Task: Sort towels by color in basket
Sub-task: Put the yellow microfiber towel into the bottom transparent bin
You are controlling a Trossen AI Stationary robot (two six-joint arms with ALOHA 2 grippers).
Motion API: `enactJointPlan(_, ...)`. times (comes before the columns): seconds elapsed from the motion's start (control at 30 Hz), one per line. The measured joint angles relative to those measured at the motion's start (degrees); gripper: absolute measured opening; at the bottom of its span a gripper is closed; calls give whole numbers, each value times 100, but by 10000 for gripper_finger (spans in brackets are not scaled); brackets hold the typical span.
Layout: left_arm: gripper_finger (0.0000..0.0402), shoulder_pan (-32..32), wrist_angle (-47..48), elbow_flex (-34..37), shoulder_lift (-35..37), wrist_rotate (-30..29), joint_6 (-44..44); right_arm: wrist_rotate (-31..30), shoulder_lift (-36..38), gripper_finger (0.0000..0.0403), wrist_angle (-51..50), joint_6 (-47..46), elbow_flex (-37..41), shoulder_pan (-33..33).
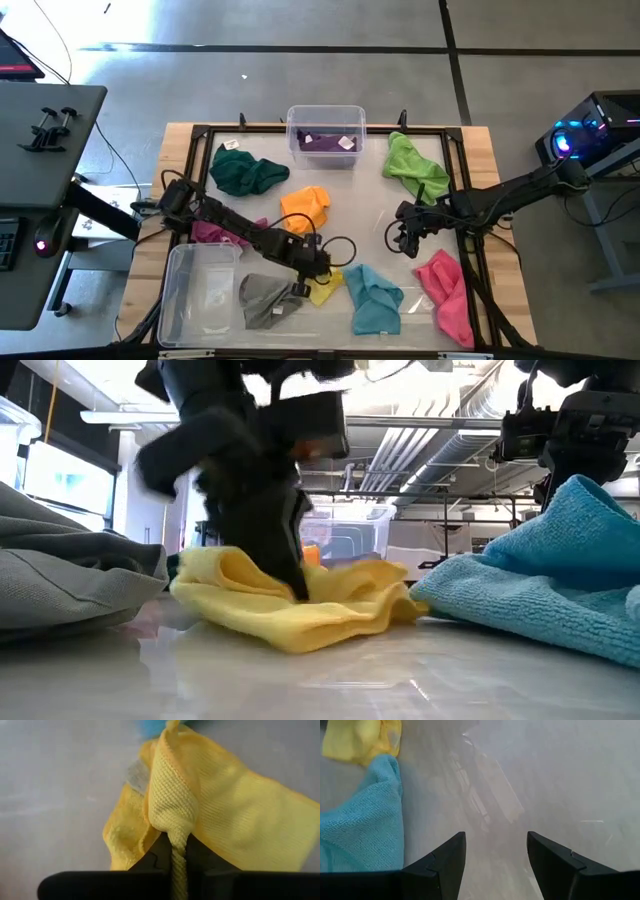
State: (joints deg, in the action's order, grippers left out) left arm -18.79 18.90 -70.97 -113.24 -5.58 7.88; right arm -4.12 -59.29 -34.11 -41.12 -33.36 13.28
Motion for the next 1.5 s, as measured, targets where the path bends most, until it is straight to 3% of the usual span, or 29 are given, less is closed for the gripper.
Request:
enactJointPlan(0.4, 1, -63, -241, -41, 1601, -1712, 2178, -448, 0, 204, 462, -611, 0, 0)
enactJointPlan(0.67, 1, -81, -218, -40, 2721, -2020, 2619, -503, 0, 204, 525, -377, 0, 0)
enactJointPlan(0.83, 1, -142, -240, -41, 3422, -2211, 2674, -842, 0, 204, 622, -494, 0, 0)
enactJointPlan(1.1, 1, -652, -281, -152, 4210, -1854, 2193, -1154, 0, 204, 946, -492, 0, -15)
enactJointPlan(1.3, 1, -1194, 1597, -1264, 4110, -1807, 2323, -1290, 0, 204, 1010, -523, 0, -17)
enactJointPlan(1.5, 0, -1652, 3736, -2014, 3947, -1892, 3274, -1290, 0, 204, 1010, -535, 0, -17)
